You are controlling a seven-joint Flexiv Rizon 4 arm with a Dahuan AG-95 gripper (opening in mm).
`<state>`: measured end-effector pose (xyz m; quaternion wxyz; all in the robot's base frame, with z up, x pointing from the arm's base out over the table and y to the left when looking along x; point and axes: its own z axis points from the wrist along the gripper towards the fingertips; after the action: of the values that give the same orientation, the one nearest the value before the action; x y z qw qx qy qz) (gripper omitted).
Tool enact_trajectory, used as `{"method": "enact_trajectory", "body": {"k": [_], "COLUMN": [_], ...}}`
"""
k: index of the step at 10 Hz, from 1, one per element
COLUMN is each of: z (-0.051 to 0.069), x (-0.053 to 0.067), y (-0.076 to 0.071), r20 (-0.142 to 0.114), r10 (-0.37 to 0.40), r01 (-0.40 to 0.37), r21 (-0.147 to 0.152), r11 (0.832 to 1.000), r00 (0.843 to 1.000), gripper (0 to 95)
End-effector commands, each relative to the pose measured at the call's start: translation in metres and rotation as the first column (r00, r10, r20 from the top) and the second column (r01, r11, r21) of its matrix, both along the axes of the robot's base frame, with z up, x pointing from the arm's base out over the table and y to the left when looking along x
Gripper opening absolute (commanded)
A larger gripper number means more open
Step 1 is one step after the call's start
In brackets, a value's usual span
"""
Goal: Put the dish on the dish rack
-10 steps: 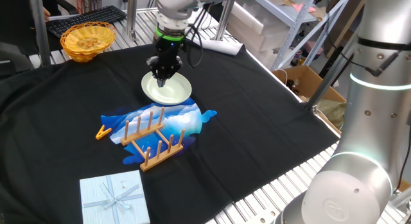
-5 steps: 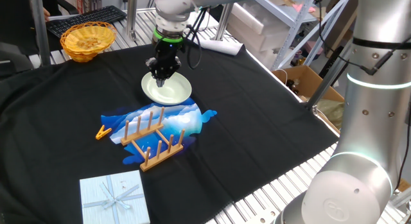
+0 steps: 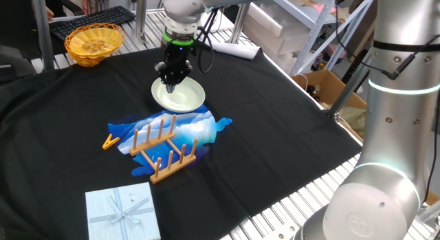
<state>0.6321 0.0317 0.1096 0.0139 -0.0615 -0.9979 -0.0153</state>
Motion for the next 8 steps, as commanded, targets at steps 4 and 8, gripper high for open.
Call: {"method": "enact_trajectory", "body": {"k": [4,8], "z": [-0.0007,-0.0007], "x": [0.0027,0.0027], "y": [-0.0002,-0.0002], "r20": [0.003,-0.019], "r10": [-0.010,0.016], "r01": [0.010,-0.016], "r21": [-0.006,-0.017], "r11": [1.000,1.000], "r00": [1.000,1.000], "gripper": [19.0,19.0]}}
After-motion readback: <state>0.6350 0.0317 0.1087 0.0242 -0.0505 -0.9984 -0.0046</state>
